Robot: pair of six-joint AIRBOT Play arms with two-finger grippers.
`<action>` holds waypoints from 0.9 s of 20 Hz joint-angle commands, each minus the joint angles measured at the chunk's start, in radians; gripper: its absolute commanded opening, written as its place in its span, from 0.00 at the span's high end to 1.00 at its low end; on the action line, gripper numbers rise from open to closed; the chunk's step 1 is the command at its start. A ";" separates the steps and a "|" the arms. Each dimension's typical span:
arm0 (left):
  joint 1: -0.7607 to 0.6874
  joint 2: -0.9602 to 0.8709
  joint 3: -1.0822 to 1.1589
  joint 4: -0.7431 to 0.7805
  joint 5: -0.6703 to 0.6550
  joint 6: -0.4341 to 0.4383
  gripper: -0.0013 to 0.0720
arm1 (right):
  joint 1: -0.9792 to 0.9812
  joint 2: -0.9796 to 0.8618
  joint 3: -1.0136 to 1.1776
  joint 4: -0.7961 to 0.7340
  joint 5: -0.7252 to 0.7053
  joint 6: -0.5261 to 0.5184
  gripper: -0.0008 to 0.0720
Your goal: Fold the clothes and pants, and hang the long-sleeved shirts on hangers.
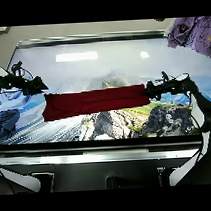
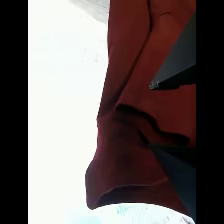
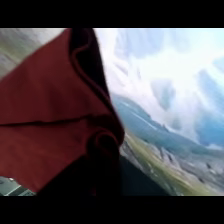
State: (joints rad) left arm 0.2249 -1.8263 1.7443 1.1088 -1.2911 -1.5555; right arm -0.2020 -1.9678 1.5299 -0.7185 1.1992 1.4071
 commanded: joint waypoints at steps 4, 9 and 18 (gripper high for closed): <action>-0.066 -0.014 0.001 -0.134 0.006 0.009 0.88 | 0.029 0.140 0.001 -0.198 0.000 0.151 0.95; -0.297 -0.072 0.000 -0.227 0.094 0.010 0.96 | 0.029 0.412 0.001 -0.555 0.136 0.339 0.95; -0.825 -0.219 0.015 -0.634 0.577 -0.069 0.96 | 0.029 0.678 0.012 -0.758 0.257 0.370 0.95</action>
State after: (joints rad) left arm -0.4557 -1.9968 1.7485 0.6334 -0.8921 -1.6012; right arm -0.1741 -1.3525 1.5333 -1.4181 1.4265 1.7638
